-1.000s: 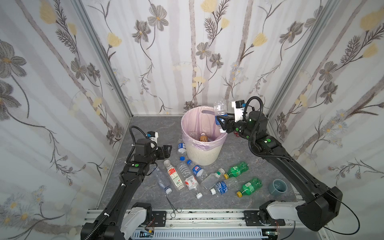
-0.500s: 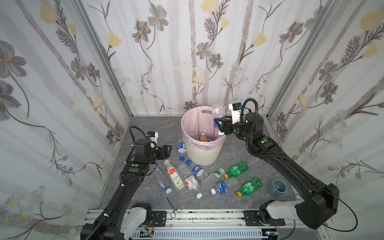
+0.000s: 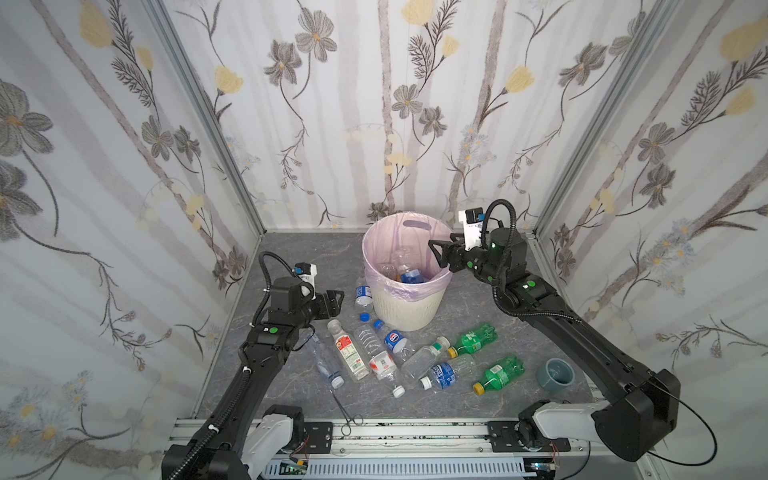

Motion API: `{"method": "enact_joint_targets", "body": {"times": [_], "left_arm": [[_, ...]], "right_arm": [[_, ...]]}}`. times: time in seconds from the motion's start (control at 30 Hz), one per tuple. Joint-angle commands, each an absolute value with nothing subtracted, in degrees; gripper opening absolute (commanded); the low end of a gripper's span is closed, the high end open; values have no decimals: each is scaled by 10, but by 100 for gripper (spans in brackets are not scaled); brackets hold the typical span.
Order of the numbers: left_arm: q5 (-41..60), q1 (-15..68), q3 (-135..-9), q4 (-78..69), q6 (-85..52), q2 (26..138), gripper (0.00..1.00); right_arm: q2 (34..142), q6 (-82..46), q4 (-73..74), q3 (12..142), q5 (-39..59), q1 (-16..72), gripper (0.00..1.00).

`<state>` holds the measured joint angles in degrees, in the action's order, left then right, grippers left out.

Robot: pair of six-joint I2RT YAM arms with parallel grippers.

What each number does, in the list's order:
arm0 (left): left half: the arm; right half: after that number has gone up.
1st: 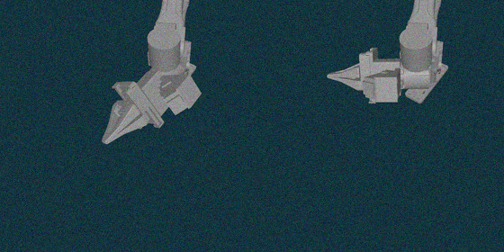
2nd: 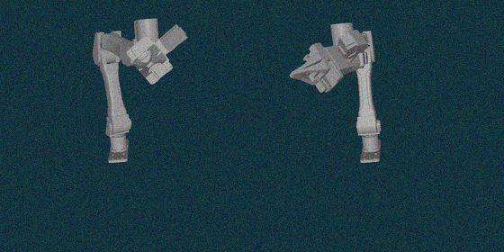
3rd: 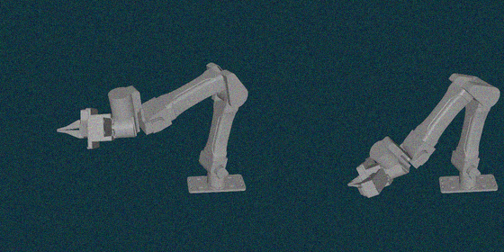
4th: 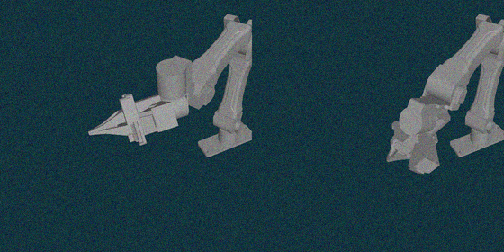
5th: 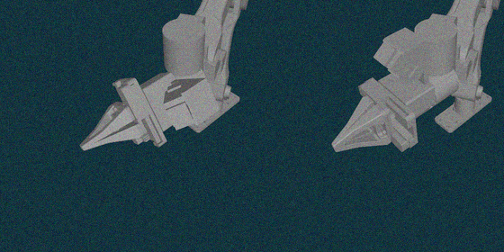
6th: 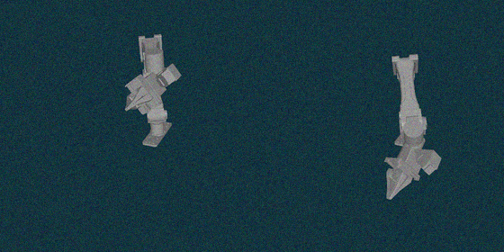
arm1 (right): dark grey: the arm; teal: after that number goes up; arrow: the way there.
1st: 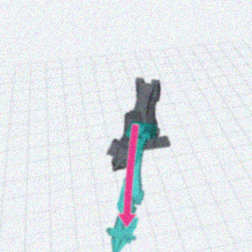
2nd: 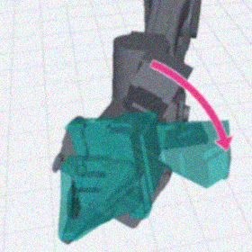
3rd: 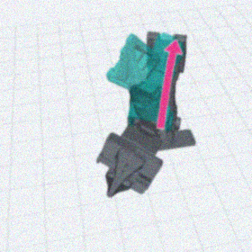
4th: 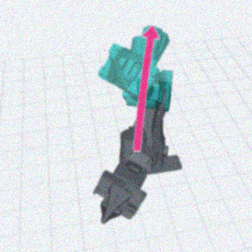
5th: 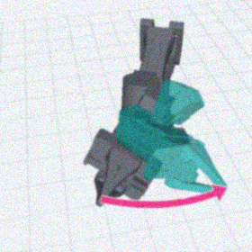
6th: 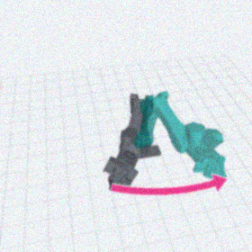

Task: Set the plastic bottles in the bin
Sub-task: 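Open the right gripper to drop the POCARI SWEAT bottle into the bin, then draw the right gripper back while the left gripper reaches to the blue-label Pepsi bottle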

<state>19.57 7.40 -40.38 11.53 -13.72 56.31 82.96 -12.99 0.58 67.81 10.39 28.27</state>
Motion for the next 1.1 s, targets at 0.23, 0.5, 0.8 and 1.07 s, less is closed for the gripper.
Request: {"method": "enact_joint_targets", "body": {"times": [0.23,0.5,0.8,1.07], "left_arm": [[204,73,-408,106,-138,561,80],[210,73,-412,106,-134,566,80],[212,74,-415,106,-135,584,80],[216,79,-423,103,-144,607,79]], "right_arm": [[736,-144,55,627,118,284,86],[674,-108,23,587,79,280,91],[575,-112,2,461,33,248,93],[533,-130,19,387,39,205,97]]}}
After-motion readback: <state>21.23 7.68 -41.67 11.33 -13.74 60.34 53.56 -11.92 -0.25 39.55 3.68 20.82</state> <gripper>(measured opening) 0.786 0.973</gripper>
